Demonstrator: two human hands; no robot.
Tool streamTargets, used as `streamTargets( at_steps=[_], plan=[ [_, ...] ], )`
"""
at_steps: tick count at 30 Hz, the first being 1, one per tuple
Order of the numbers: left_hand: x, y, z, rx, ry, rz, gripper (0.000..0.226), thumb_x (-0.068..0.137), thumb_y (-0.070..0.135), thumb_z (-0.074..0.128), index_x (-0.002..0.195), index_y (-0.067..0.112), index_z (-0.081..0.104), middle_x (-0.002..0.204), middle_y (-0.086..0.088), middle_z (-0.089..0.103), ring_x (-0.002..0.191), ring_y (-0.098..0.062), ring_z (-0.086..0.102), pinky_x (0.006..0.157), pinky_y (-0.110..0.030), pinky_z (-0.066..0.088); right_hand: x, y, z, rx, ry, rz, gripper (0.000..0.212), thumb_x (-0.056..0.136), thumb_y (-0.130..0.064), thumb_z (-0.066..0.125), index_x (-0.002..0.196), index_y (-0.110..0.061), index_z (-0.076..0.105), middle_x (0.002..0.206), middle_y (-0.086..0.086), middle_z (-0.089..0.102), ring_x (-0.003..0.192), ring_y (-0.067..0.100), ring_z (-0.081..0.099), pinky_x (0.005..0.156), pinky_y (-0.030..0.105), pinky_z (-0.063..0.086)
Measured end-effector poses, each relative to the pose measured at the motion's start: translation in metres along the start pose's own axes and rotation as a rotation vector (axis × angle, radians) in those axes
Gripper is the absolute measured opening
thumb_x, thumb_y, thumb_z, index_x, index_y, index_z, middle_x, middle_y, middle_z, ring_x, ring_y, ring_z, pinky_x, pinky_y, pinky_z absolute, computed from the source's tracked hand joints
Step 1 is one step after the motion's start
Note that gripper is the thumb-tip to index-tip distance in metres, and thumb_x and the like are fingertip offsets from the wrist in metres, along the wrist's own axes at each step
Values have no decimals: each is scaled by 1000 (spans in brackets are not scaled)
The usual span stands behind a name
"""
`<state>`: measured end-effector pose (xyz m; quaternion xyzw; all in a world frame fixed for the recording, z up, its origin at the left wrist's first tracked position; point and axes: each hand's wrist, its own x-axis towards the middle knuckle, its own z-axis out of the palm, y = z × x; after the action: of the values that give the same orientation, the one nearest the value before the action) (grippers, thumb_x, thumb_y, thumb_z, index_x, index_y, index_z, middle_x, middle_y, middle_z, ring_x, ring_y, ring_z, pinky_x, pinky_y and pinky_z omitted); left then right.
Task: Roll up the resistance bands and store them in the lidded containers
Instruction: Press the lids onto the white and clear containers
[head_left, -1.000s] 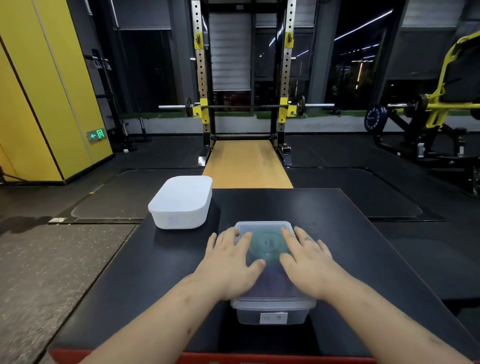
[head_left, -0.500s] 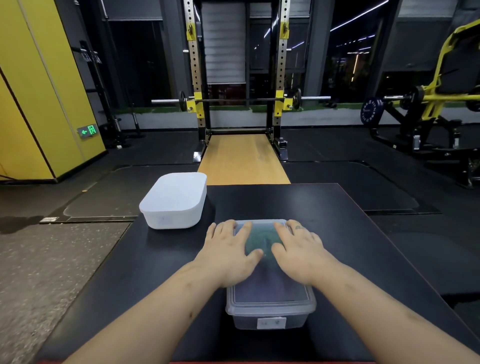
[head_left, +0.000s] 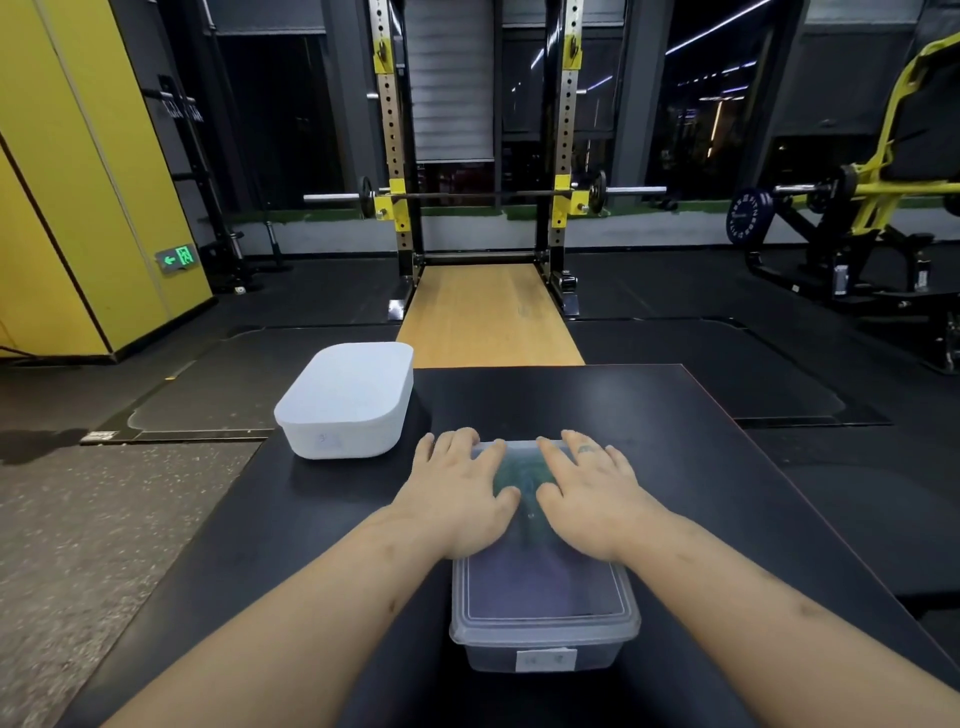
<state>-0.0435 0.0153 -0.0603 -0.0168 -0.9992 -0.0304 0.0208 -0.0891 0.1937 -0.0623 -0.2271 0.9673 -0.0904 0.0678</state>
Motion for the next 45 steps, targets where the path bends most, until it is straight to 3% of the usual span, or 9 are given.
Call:
streamTargets(
  at_steps=[6, 19, 25, 31, 39, 45],
  plan=[
    [4, -3, 7, -105, -75, 60, 65, 106, 46, 24, 163, 21, 6, 171, 0, 1, 156, -13, -7, 127, -41, -4, 6, 0, 5, -31, -14, -58, 66, 105, -36, 22, 166, -25, 1, 174, 1, -7, 159, 13, -15, 129, 45, -6],
    [10, 8, 10, -164, -76, 99, 62, 105, 24, 26, 163, 17, 7, 171, 1, -1, 156, -10, -8, 127, -38, -6, 9, -12, 4, -34, 3, -103, 66, 105, -31, 23, 166, -17, 5, 175, -2, -2, 159, 9, -8, 130, 39, -5],
    [0, 7, -2, -221, -127, 36, 61, 108, 37, 22, 163, 25, 2, 171, 0, -10, 155, -11, -15, 126, -42, -7, 0, -6, -2, 110, 24, -74, 64, 105, -31, 26, 166, -23, 9, 175, 2, 0, 160, 12, -7, 130, 39, -3],
    [-36, 10, 13, -225, -145, -15, 65, 106, 52, 20, 163, 29, -3, 168, -2, -21, 151, -11, -29, 125, -43, -11, -24, 0, 12, 101, 27, -36, 66, 104, -34, 24, 166, -25, 4, 174, 2, -7, 158, 11, -16, 130, 43, -4],
    [-40, 14, 5, -209, -123, -29, 64, 106, 52, 21, 163, 30, 0, 170, -6, -15, 153, -14, -24, 126, -44, -10, -31, -2, 7, 135, 32, -12, 65, 104, -34, 23, 166, -29, 5, 174, 0, -8, 159, 11, -13, 130, 43, -4],
    [-75, 26, 10, -222, -121, 7, 64, 106, 53, 19, 162, 34, -3, 168, -2, -22, 152, -12, -26, 125, -45, -11, -67, -9, 17, 135, 19, -9, 66, 103, -35, 26, 166, -36, 4, 174, 0, -12, 158, 12, -16, 129, 43, -6]
  ],
)
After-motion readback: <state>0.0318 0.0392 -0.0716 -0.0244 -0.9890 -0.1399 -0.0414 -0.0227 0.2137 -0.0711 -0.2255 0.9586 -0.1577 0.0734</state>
